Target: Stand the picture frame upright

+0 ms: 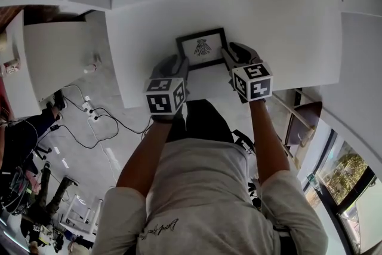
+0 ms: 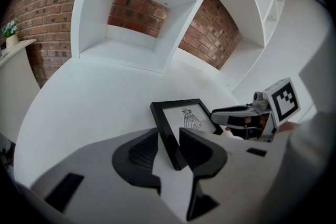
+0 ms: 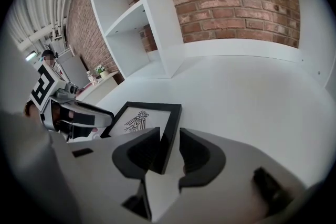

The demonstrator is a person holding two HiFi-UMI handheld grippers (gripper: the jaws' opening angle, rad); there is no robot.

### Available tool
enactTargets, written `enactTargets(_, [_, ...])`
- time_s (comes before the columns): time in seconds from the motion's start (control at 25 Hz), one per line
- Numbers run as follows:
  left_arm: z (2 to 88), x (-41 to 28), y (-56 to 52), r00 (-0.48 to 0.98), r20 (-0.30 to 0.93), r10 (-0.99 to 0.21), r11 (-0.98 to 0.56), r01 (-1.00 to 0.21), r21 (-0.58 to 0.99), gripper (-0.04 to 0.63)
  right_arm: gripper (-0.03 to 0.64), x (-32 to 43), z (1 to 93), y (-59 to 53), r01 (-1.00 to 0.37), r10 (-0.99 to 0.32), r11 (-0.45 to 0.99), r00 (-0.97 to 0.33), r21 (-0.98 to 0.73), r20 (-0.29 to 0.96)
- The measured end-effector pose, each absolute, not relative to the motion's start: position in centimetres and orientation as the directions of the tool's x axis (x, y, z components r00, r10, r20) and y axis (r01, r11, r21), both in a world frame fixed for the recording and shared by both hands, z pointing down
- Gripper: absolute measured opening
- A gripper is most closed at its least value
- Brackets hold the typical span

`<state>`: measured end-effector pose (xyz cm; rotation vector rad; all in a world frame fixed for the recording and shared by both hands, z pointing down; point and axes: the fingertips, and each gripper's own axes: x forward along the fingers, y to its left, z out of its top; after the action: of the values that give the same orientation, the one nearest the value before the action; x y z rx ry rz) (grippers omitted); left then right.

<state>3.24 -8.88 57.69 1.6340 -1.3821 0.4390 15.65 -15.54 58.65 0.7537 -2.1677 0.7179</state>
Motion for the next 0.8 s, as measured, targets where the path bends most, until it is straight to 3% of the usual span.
enactTargets(0.8, [58.3, 3.4, -9.2, 0.22, 0.782, -0.583, 0.116, -0.93, 0.348, 0.1, 0.106, 14.7, 59.4, -15.2, -0.706, -0.285, 0.664, -0.543, -0.246, 0.79])
